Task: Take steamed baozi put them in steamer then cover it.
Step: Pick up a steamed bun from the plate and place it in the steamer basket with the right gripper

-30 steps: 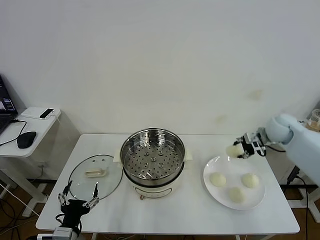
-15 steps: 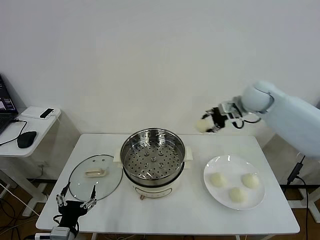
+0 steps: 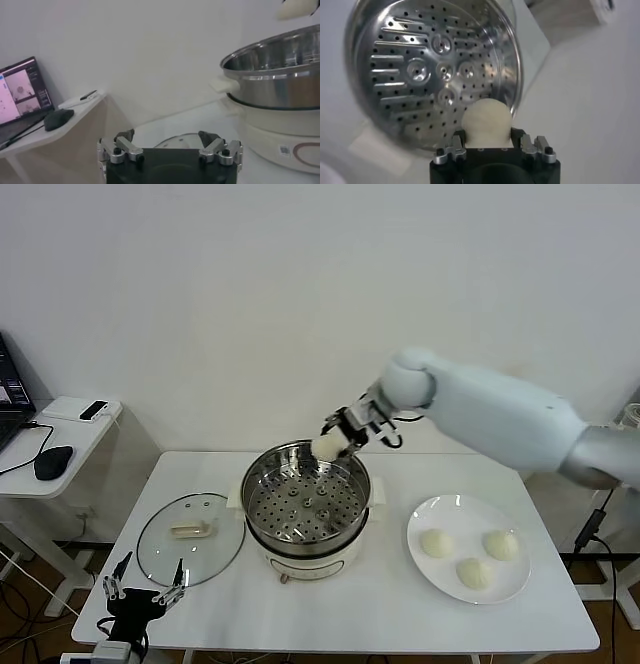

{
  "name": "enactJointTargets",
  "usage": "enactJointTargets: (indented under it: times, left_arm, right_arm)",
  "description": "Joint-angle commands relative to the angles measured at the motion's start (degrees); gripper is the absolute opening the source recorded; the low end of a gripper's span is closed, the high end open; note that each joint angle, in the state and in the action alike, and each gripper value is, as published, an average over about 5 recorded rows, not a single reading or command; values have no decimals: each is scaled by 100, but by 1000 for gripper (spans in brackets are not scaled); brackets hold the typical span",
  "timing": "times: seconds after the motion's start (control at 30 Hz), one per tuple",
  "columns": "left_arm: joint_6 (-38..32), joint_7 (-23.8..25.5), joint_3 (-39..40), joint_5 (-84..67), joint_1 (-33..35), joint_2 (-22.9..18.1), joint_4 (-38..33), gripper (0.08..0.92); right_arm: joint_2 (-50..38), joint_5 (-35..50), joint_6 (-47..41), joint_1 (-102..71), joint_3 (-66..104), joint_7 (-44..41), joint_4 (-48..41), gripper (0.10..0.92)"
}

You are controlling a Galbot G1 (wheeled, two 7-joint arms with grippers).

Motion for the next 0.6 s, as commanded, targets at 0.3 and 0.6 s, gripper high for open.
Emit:
enactJointTargets:
  times: [0.3,0.6]
  left_arm:
    - [0,2,-58,-5,-13,-46,15,823]
    - [-4,1,-63,-5,-45,-79,23,823]
  right_arm:
    - [1583,-1777,1837,-304,-371,548,-1664,568]
    - [1633,-2202,2002,-412,-427,546,-1739,568]
